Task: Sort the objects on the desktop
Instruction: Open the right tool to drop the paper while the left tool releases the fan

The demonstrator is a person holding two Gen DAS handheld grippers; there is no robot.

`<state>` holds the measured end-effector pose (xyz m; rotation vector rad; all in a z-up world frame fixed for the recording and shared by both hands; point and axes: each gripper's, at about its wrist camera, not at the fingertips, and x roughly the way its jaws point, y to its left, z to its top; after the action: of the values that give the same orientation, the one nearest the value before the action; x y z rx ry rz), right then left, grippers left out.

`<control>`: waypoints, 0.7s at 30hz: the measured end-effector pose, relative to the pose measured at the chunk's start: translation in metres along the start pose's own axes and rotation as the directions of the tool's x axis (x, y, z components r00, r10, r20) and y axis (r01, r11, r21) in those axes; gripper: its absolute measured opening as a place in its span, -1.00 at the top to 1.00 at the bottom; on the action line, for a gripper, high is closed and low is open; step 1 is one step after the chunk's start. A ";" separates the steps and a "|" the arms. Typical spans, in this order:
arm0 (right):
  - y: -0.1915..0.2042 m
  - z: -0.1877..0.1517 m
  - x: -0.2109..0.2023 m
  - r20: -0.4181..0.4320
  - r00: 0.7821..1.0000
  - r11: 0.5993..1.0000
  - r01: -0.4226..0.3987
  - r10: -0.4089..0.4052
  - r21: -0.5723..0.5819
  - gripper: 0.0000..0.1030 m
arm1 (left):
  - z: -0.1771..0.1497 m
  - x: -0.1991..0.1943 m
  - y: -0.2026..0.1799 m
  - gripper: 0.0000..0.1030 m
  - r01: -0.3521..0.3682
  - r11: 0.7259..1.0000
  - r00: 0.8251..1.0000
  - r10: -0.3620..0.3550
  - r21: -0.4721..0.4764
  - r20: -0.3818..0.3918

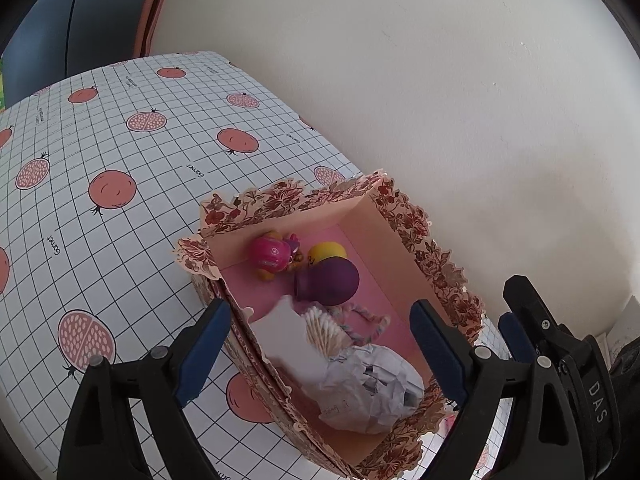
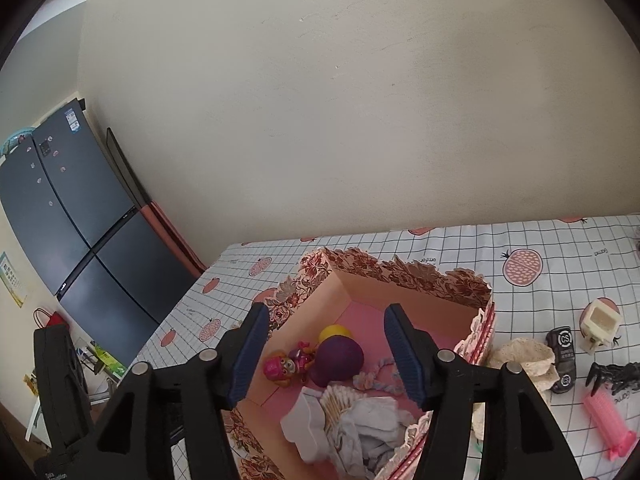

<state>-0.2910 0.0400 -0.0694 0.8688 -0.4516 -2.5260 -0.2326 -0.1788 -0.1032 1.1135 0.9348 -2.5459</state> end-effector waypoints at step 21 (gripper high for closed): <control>-0.058 -0.014 -0.045 -0.084 0.985 0.983 0.157 -0.150 0.092 -0.82 | -0.009 0.000 -0.032 -0.79 -0.047 0.996 0.999 0.048 0.074 -0.016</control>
<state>-0.2667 0.1094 -0.0820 1.0715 -0.5060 -2.6173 -0.2403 -0.1480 -0.0927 1.1665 0.8149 -2.5546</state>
